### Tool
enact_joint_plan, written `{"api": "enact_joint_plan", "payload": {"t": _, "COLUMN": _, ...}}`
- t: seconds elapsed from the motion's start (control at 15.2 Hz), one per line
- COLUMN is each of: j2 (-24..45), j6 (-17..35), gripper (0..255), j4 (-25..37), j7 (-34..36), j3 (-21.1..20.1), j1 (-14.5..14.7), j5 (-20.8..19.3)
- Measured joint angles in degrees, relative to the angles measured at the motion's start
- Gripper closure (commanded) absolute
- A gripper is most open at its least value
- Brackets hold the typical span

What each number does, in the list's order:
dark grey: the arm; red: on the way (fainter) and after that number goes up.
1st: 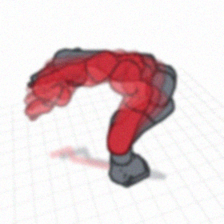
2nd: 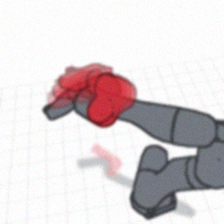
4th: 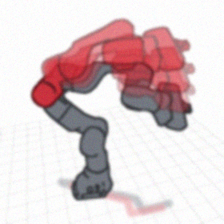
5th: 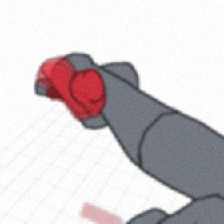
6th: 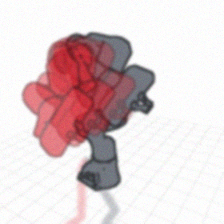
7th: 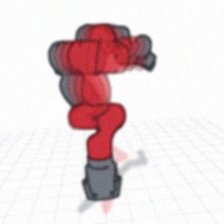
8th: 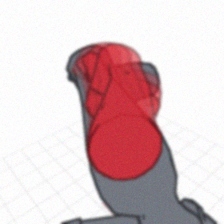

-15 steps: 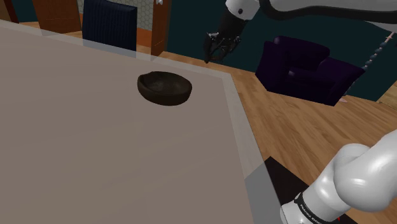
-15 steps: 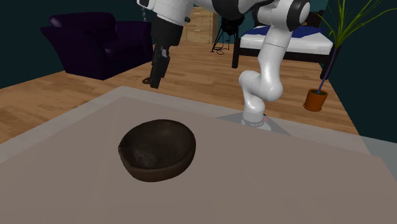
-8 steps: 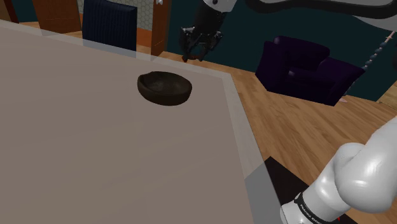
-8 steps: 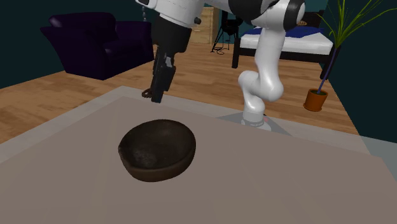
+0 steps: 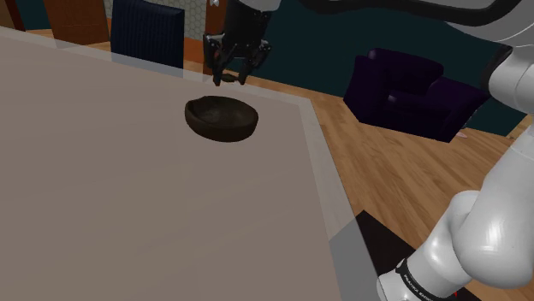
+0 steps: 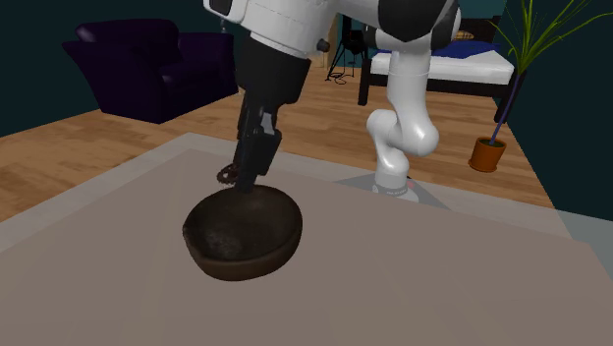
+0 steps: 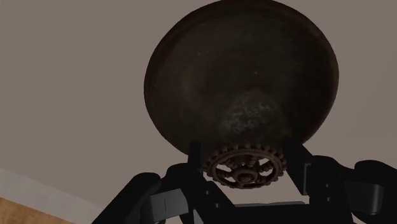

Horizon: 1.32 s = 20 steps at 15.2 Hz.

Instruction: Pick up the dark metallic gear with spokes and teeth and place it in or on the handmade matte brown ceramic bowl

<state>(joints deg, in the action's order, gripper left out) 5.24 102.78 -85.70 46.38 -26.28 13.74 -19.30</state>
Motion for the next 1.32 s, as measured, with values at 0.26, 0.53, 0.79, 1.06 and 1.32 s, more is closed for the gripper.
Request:
{"api": "enact_joint_plan", "payload": {"t": 0.26, "j2": -0.5, "j6": 2.8, "gripper": 255, "j4": -3.4, "j7": 0.9, "j3": 0.0, "j1": -0.1, "j5": 0.0}}
{"api": "enact_joint_plan", "payload": {"t": 0.53, "j2": -1.0, "j6": 6.0, "gripper": 255, "j4": -7.0, "j7": 1.6, "j3": 0.2, "j1": -0.4, "j5": 0.0}}
{"api": "enact_joint_plan", "payload": {"t": 0.79, "j2": -1.3, "j6": 9.0, "gripper": 255, "j4": -10.4, "j7": 2.3, "j3": 0.4, "j1": -0.6, "j5": -0.2}}
{"api": "enact_joint_plan", "payload": {"t": 1.06, "j2": -1.2, "j6": 9.5, "gripper": 255, "j4": -10.9, "j7": 2.5, "j3": 0.4, "j1": -0.6, "j5": -0.3}}
{"api": "enact_joint_plan", "payload": {"t": 1.32, "j2": -1.2, "j6": 9.5, "gripper": 0, "j4": -10.9, "j7": 2.5, "j3": 0.4, "j1": -0.6, "j5": -0.3}}
